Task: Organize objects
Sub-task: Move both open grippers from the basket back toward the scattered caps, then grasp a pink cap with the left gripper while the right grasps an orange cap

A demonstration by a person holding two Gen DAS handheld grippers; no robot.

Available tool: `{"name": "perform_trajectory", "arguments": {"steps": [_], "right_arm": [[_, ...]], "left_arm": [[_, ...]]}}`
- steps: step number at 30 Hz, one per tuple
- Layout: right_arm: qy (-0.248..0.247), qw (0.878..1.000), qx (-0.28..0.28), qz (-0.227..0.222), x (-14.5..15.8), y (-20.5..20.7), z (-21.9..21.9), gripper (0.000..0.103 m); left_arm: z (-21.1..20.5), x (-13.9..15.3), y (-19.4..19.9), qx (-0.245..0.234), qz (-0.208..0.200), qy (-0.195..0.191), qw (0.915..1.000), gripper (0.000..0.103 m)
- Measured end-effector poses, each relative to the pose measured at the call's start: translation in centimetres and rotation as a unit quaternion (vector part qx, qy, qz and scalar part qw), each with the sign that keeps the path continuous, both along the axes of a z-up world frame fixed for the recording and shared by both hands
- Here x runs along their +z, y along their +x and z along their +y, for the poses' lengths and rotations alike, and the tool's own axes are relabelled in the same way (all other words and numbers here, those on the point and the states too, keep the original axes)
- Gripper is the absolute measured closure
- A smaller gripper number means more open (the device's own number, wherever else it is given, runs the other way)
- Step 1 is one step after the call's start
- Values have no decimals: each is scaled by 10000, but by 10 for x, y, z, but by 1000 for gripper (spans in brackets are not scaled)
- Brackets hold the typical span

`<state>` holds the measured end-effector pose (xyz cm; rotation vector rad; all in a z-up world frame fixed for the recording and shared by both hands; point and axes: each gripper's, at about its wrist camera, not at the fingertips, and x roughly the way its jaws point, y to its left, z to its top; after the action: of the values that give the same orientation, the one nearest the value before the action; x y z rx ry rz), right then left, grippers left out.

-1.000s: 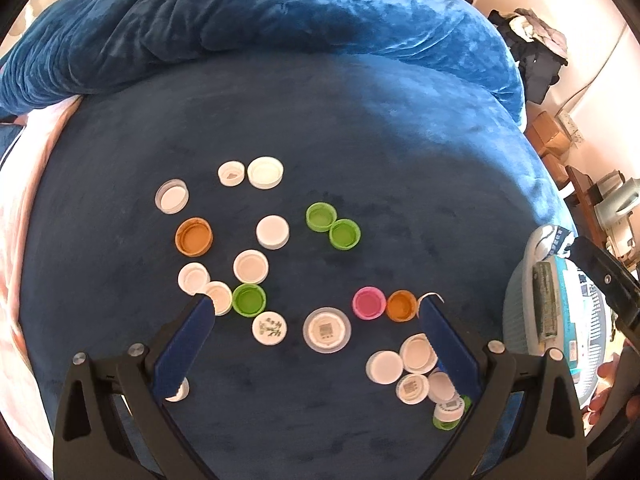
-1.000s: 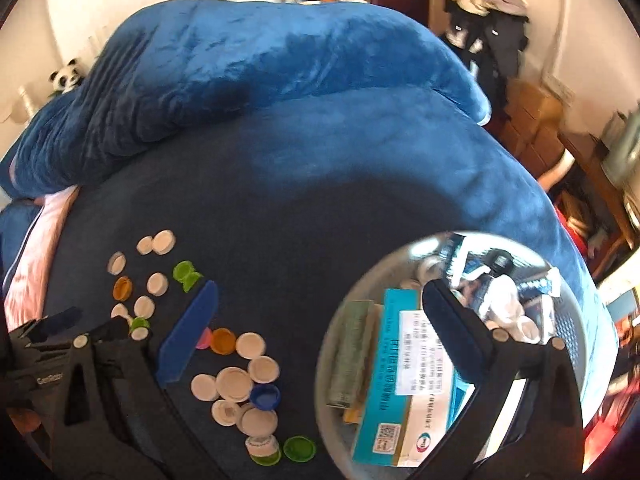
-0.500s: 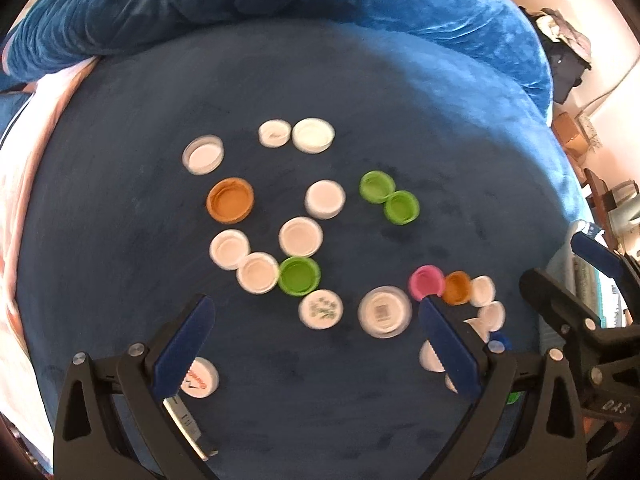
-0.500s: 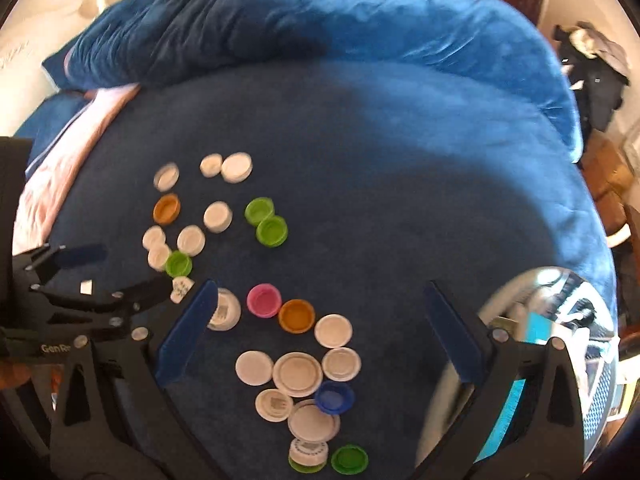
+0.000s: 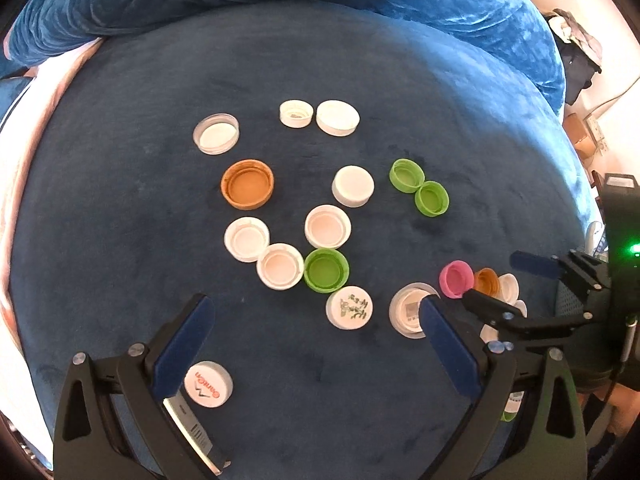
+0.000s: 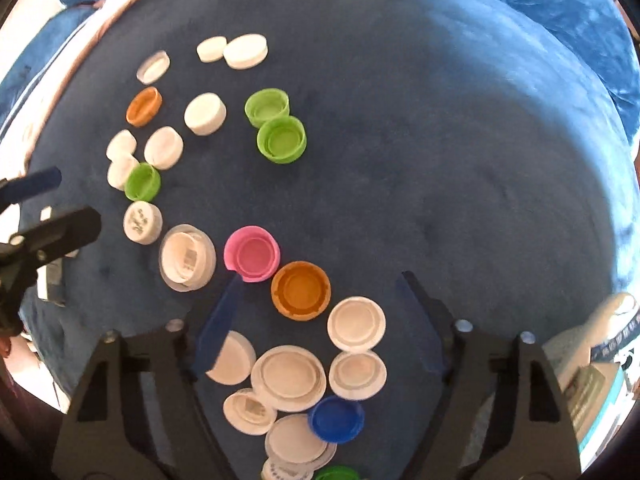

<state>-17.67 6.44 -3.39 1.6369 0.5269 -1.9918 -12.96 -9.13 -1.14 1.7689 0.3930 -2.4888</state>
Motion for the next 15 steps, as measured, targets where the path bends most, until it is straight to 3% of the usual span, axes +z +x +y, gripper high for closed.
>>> {"name": "perform_trajectory", "arguments": {"steps": [1,3,7,15], "right_arm": [[-29,10000,44,-33,-1,0,-1,37],[-142,9997,151,-93,-1,1,-3,73],[-504,9986,-24,-172,8,-1,9,73],[-1237,9851,-1198,19,38,-17,61,73]], "left_arm": [[1,-1,-1,-10,-14,6,10000,1],[3,-4,-4,-38,-49,24,10000,1],[10,-10,-9,-104,-92,63,9999,1],[53,-11,-24,-657,21,168,9977,1]]}}
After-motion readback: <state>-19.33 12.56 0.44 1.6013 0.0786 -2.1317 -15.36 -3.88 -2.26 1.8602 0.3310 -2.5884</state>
